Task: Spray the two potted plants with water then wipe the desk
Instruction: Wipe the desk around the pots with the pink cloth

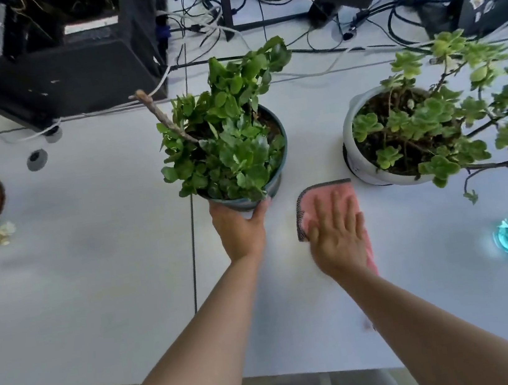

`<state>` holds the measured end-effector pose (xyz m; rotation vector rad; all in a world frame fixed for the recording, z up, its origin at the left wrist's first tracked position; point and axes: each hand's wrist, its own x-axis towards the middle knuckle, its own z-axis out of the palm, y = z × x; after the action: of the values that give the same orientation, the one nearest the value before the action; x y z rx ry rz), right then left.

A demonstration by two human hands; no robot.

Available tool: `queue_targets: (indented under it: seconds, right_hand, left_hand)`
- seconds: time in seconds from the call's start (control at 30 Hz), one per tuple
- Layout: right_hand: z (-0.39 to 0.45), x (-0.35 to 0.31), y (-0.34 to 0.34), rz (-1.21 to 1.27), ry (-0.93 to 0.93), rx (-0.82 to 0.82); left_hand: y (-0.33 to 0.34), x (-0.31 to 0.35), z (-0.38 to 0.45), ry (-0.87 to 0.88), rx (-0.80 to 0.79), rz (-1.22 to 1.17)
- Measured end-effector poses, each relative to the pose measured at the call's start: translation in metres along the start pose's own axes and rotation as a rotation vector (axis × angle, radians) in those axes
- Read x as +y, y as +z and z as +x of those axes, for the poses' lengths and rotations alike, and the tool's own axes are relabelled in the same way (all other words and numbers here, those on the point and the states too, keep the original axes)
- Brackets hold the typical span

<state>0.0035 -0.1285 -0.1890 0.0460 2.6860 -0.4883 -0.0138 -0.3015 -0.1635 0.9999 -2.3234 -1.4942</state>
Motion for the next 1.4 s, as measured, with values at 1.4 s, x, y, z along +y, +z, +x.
queue_targets:
  seconds: [1.4]
  right_hand:
    - [0.06, -0.097, 0.03, -0.425, -0.904, -0.127]
  left_hand:
    - [-0.074, -0.074, 0.042, 0.019, 0.147, 0.41]
